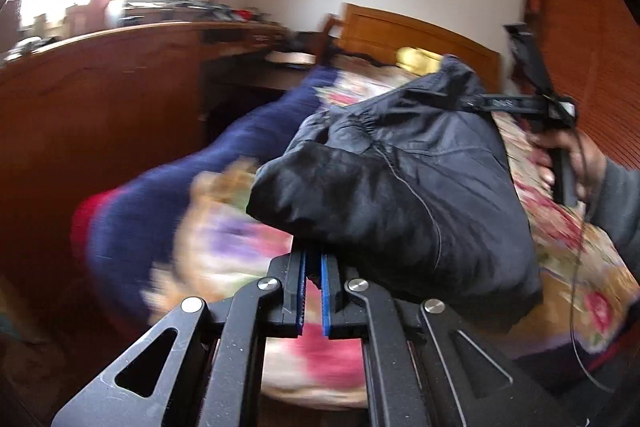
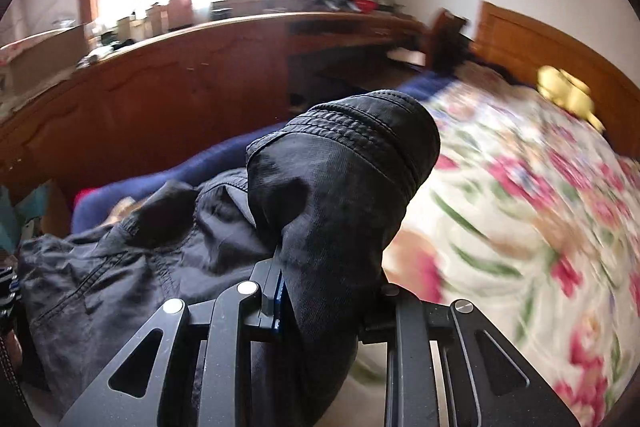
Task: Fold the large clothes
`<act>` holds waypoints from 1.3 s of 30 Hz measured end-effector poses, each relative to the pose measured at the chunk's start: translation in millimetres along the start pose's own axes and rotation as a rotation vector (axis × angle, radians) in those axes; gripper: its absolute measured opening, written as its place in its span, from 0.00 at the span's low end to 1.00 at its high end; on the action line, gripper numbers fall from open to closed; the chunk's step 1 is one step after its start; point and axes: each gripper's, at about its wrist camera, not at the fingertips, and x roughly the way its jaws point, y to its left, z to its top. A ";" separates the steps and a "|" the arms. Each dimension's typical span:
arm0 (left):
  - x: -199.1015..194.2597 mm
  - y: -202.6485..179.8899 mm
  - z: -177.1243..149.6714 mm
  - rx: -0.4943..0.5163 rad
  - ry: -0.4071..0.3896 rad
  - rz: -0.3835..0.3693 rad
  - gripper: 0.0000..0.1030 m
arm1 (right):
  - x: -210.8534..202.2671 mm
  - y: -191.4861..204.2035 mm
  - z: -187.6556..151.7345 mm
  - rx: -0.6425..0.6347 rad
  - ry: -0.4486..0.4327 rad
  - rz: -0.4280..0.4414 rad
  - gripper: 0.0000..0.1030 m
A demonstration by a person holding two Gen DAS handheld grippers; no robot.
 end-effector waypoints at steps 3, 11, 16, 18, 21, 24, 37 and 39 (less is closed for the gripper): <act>-9.1 45.9 9.5 -0.029 -0.020 0.101 0.06 | 24.4 45.9 23.6 -0.036 -0.011 0.043 0.24; 2.1 125.9 1.3 -0.089 0.037 0.241 0.06 | 92.6 108.9 41.8 -0.053 0.053 0.074 0.25; 13.3 138.9 -5.9 -0.130 0.052 0.242 0.06 | 112.8 114.4 32.0 -0.010 0.134 -0.001 0.42; 11.1 140.3 -5.7 -0.159 0.052 0.229 0.06 | 111.9 118.3 30.8 -0.035 0.146 -0.011 0.52; 2.7 140.5 -7.5 -0.176 0.056 0.229 0.10 | 99.3 117.8 17.6 -0.044 0.142 0.005 0.57; -10.7 134.4 -6.5 -0.173 0.050 0.241 0.11 | 79.7 131.3 14.8 -0.070 0.118 0.045 0.59; -45.5 69.3 41.1 -0.008 -0.036 0.223 0.32 | 16.6 133.7 -25.2 -0.141 0.084 0.239 0.59; -40.8 57.9 47.6 0.004 -0.032 0.196 0.32 | -0.3 126.4 -27.9 -0.139 0.075 0.231 0.59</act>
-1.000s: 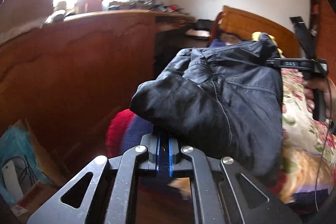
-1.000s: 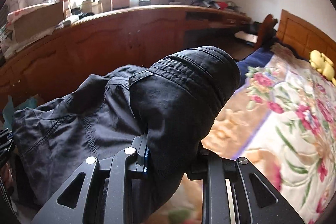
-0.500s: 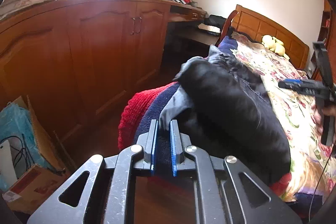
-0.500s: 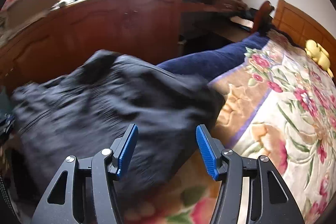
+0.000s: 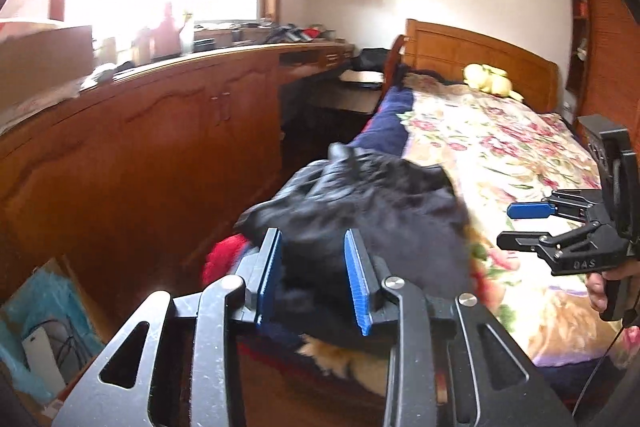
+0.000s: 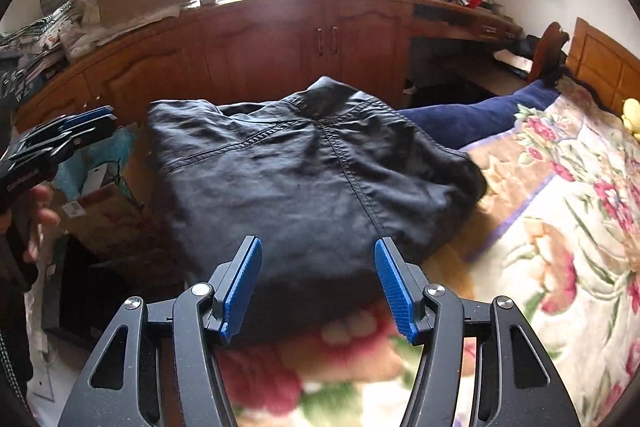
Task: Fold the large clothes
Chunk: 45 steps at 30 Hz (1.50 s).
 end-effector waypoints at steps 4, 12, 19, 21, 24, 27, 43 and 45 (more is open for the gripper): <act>6.5 -28.5 8.3 0.018 0.013 -0.050 0.33 | -46.2 -0.5 -16.5 0.003 -0.024 -0.020 0.59; 10.8 -107.8 7.6 0.085 0.033 -0.126 0.33 | -135.2 -24.0 -67.1 0.058 -0.069 -0.097 0.64; 10.3 -187.0 0.8 0.141 0.059 -0.190 0.33 | -187.4 -49.6 -115.1 0.154 -0.101 -0.200 0.80; 9.5 -210.1 -3.2 0.160 0.062 -0.218 0.33 | -203.2 -53.5 -130.2 0.176 -0.107 -0.236 0.80; 4.8 -246.0 -9.5 0.191 0.069 -0.264 0.33 | -225.3 -57.1 -151.5 0.223 -0.121 -0.277 0.80; 1.0 -277.0 -16.6 0.216 0.072 -0.255 0.33 | -243.6 -59.3 -172.7 0.264 -0.139 -0.337 0.80; -53.7 -413.8 -34.1 0.290 0.063 -0.473 0.33 | -359.0 -46.2 -258.4 0.534 -0.280 -0.612 0.80; -65.1 -422.5 -29.8 0.284 0.043 -0.487 0.33 | -375.1 -34.1 -261.6 0.525 -0.315 -0.667 0.80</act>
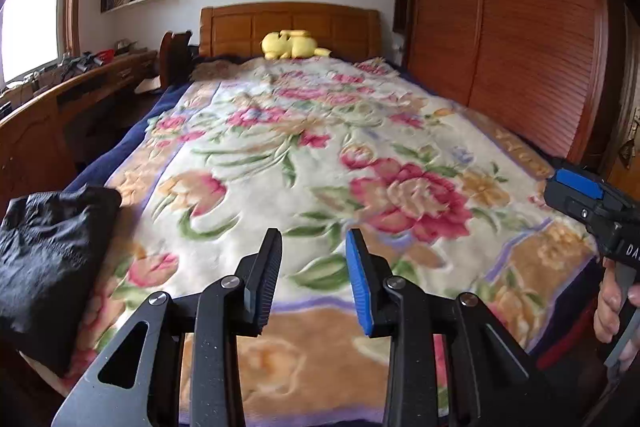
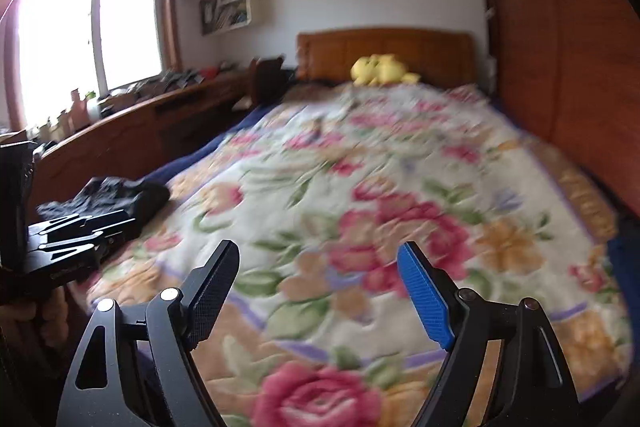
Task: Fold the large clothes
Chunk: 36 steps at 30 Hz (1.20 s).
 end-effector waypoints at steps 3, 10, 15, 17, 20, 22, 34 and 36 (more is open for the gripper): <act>-12.2 -13.3 11.6 0.000 -0.038 -0.013 0.33 | -30.8 -1.9 -1.2 0.021 -0.056 -0.029 0.80; -32.8 -33.9 21.6 0.014 -0.091 -0.036 0.33 | -73.8 13.7 -11.4 0.014 -0.124 -0.093 0.80; -37.9 -39.3 21.8 0.019 -0.097 -0.037 0.33 | -78.9 19.9 -23.9 0.018 -0.131 -0.106 0.80; -38.4 -39.6 21.9 0.017 -0.095 -0.038 0.33 | -73.0 17.8 -23.6 0.018 -0.130 -0.110 0.80; -38.2 -39.2 20.8 0.007 -0.094 -0.041 0.33 | -68.0 17.0 -23.0 0.024 -0.131 -0.107 0.80; -37.9 -39.7 20.4 0.007 -0.092 -0.041 0.33 | -62.5 14.8 -21.2 0.025 -0.129 -0.110 0.80; -36.2 -42.3 15.7 0.003 -0.084 -0.043 0.33 | -52.1 5.0 -17.2 0.027 -0.122 -0.112 0.80; -36.1 -43.2 16.0 0.004 -0.082 -0.042 0.33 | -51.5 5.1 -17.6 0.025 -0.121 -0.112 0.80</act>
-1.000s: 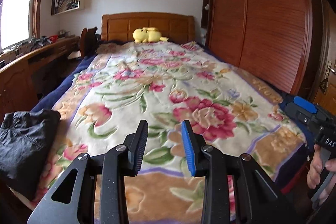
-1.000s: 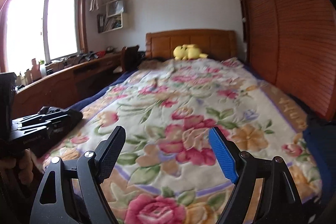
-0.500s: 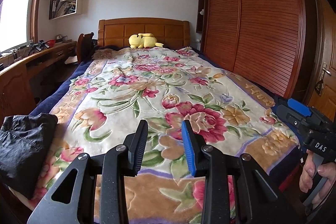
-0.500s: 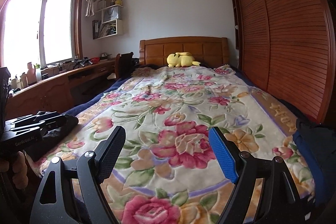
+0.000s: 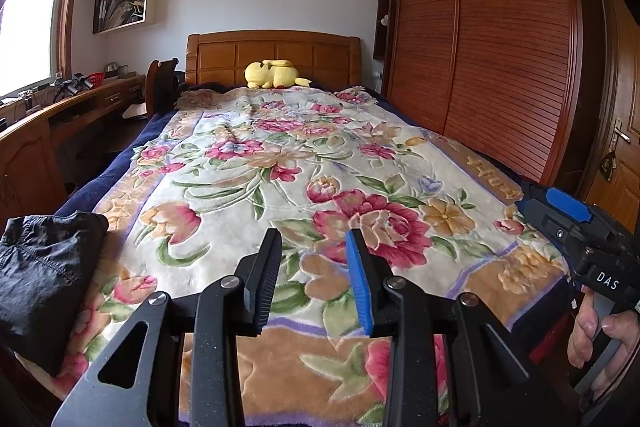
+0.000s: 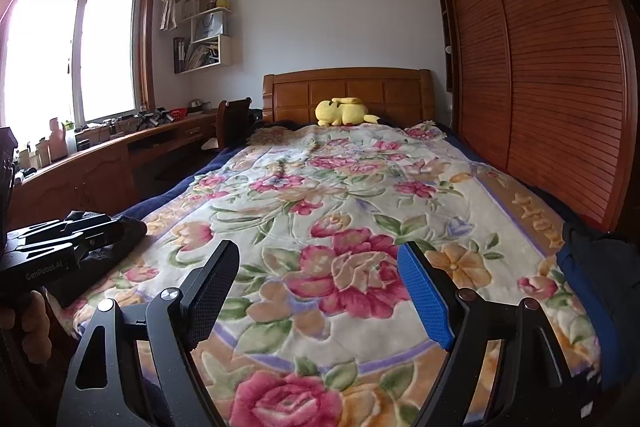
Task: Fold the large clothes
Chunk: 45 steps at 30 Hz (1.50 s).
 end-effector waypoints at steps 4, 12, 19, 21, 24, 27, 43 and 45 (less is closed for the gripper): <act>0.4 -1.0 0.3 0.001 -0.001 0.000 0.33 | 0.5 -0.3 -0.1 0.001 0.001 0.001 0.80; 0.3 -2.6 0.0 0.003 -0.001 0.000 0.33 | 1.8 -2.2 -0.9 -0.002 -0.003 0.000 0.80; -1.2 -3.3 0.0 0.003 -0.004 -0.004 0.34 | 2.0 -2.8 -1.1 -0.001 -0.005 0.000 0.80; -1.1 -3.4 0.1 0.003 -0.004 -0.003 0.34 | 2.4 -4.3 -1.2 0.001 -0.004 0.000 0.80; -2.5 -3.6 -0.5 0.003 -0.003 -0.005 0.34 | 3.1 -5.9 -2.1 0.004 -0.002 0.002 0.80; -2.3 -3.6 -0.6 0.003 -0.005 -0.005 0.34 | 3.4 -7.2 -2.3 0.003 -0.001 0.001 0.80; -3.6 -4.5 -1.8 0.006 -0.004 -0.009 0.34 | 2.2 -8.8 -2.6 0.006 0.000 0.010 0.80; -3.5 -4.3 -1.8 0.004 -0.003 -0.013 0.34 | 2.0 -8.7 -2.6 0.005 -0.001 0.008 0.80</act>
